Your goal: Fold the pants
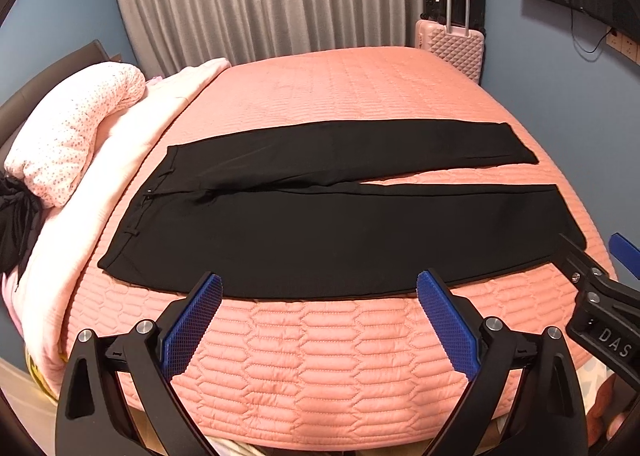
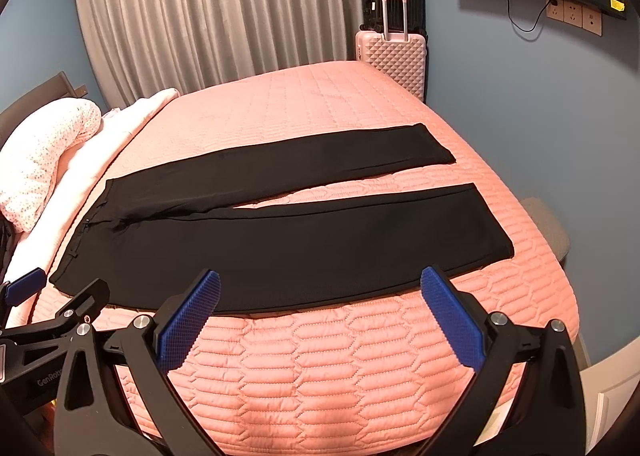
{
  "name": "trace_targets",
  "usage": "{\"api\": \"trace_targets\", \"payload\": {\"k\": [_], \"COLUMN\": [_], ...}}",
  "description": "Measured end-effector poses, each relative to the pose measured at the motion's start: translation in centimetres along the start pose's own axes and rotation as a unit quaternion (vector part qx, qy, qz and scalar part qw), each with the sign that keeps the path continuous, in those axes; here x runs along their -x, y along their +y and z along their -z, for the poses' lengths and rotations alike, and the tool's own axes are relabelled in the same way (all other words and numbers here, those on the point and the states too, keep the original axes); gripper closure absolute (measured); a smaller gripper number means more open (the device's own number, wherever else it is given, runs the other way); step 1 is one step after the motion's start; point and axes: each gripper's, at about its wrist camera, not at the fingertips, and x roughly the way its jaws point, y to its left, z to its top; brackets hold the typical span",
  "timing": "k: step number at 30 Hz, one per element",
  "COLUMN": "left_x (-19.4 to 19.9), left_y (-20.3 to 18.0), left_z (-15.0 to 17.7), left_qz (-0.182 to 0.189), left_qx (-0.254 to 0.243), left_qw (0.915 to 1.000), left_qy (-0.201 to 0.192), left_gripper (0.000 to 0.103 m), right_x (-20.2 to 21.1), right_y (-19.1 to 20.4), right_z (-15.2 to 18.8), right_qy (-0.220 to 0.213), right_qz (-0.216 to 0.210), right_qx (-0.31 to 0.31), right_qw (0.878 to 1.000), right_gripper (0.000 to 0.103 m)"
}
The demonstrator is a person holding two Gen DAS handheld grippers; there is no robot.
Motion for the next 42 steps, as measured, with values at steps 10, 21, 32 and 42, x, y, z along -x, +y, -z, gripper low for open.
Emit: {"api": "trace_targets", "payload": {"k": [10,21,32,42], "left_x": [0.9,1.3,1.3,0.9], "left_y": [0.6,0.7,0.7,0.9], "left_z": [0.2,-0.1,0.2,0.1], "left_qz": [0.011,0.000,-0.021,-0.027], "left_qx": [0.018,0.014,0.014,0.017], "left_qw": [0.9994,0.9999,0.9997,0.9993], "left_qy": [-0.025,-0.005,0.005,0.017], "left_gripper": [0.007,0.007,0.005,0.005], "right_x": [0.5,1.3,1.8,1.8], "right_y": [0.1,0.4,0.6,0.6], "right_z": [0.0,0.1,0.3,0.3], "right_qy": [-0.006,-0.013,-0.014,-0.013], "right_qz": [-0.003,-0.006,-0.005,-0.005], "right_qx": [0.004,0.009,0.010,0.008], "right_qw": [1.000,1.000,1.000,1.000], "right_gripper": [0.005,0.005,0.005,0.005]}}
